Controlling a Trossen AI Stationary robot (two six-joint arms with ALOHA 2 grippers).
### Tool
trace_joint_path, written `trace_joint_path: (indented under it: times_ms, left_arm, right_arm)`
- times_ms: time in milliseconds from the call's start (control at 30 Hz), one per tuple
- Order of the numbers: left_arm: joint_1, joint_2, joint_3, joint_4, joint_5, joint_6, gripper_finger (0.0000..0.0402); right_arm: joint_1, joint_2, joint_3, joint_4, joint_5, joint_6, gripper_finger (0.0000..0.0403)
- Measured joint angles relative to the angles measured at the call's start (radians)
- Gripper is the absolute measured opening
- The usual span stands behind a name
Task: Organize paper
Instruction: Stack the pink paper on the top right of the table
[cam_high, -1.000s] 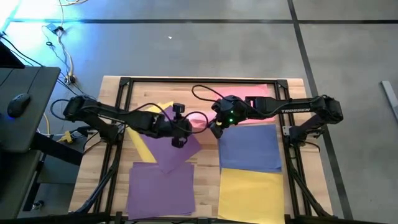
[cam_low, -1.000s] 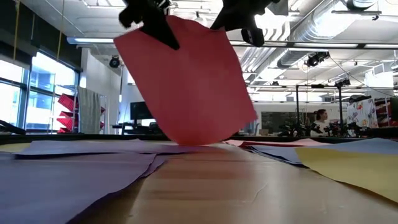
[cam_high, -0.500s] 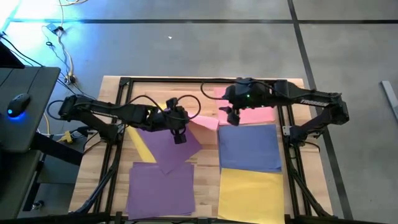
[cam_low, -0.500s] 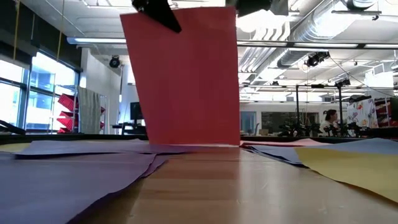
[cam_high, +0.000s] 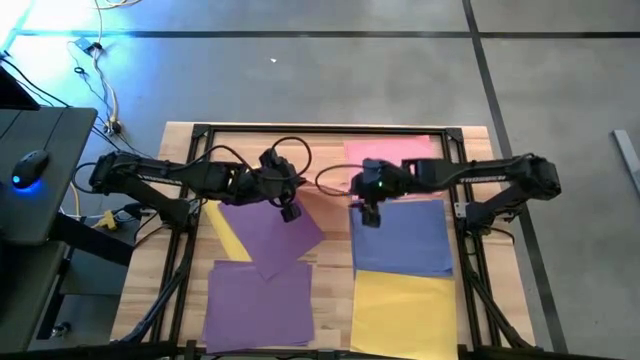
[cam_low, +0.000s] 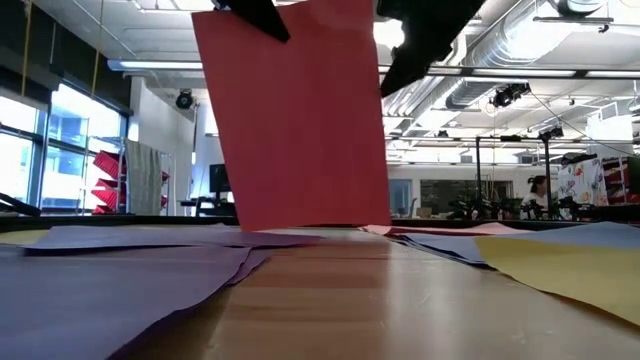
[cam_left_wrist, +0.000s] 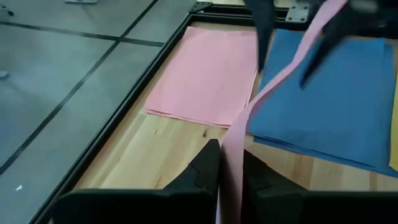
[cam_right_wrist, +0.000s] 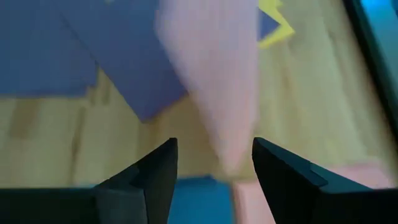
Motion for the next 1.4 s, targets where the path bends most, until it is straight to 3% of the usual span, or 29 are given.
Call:
trace_joint_path:
  times_ms: [233, 333, 467, 667, 867, 1133, 1300, 1400]
  left_arm:
    - [0.0, 0.0, 0.0, 0.0, 0.0, -0.017, 0.0]
    - [0.0, 0.0, 0.0, 0.0, 0.003, -0.027, 0.0]
    - [-0.002, 0.0, 0.0, 0.0, 0.002, -0.028, 0.0]
    - [-0.015, -0.033, 0.0, 0.002, 0.06, -0.01, 0.0013]
    - [-0.016, -0.095, 0.001, -0.042, 0.073, -0.057, 0.0029]
    - [-0.017, -0.139, 0.001, -0.182, 0.069, -0.164, 0.0031]
    - [-0.018, -0.134, 0.001, -0.229, 0.096, -0.199, 0.0031]
    - [-0.018, -0.134, 0.001, -0.238, 0.1, -0.202, 0.0031]
  right_arm:
    - [0.068, 0.001, -0.149, 0.321, 0.268, 0.161, 0.0168]
    - [0.069, 0.001, -0.174, 0.404, 0.28, 0.187, 0.012]
    - [0.069, 0.001, -0.147, 0.358, 0.359, 0.185, 0.0022]
    - [-0.004, 0.001, 0.068, 0.07, 0.397, 0.09, 0.0001]
    - [-0.164, 0.001, 0.296, -0.273, 0.307, -0.143, 0.0]
    - [-0.391, 0.0, 0.346, -0.583, 0.31, -0.524, 0.0]
    - [-0.418, 0.001, 0.392, -0.727, 0.3, -0.774, 0.0]
    - [-0.414, 0.001, 0.481, -0.821, 0.296, -0.758, 0.0]
